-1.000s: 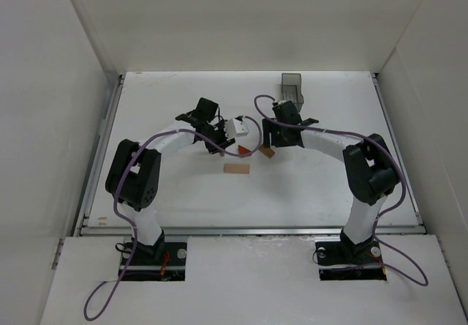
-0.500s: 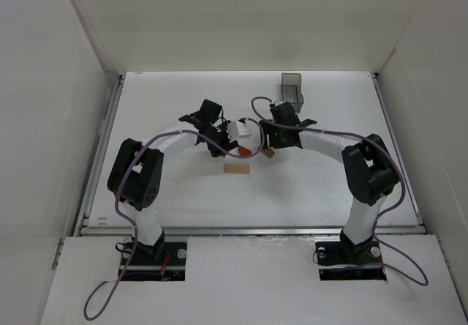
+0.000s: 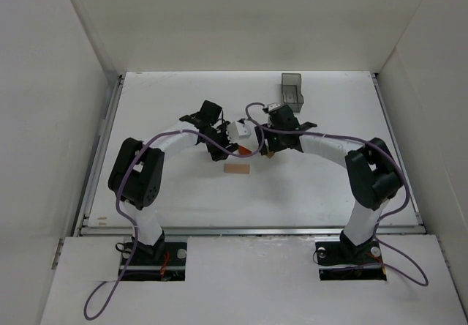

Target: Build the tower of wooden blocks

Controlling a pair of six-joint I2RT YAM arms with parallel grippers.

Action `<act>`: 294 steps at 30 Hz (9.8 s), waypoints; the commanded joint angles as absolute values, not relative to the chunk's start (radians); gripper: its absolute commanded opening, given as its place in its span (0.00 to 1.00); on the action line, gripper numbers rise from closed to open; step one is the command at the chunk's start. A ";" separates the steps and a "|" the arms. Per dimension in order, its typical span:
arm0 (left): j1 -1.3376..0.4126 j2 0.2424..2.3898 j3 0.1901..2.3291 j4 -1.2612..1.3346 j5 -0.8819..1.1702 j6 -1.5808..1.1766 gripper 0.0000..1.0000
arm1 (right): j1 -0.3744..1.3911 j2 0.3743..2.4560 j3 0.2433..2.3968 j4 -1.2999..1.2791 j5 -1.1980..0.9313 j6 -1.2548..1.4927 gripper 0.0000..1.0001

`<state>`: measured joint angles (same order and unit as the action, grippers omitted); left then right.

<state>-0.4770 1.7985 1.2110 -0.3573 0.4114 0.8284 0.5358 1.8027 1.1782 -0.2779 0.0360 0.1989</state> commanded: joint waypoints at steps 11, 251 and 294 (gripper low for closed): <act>-0.431 1.591 1.256 -0.437 0.572 0.738 0.57 | 0.669 1.807 1.227 -0.244 -0.081 0.002 0.82; -0.221 1.331 0.973 -0.496 0.655 0.795 0.09 | 0.818 1.858 1.215 -0.403 0.198 0.144 0.82; -0.549 1.601 1.203 -0.462 0.523 0.925 0.09 | 0.555 1.488 1.074 -0.291 0.080 0.135 0.83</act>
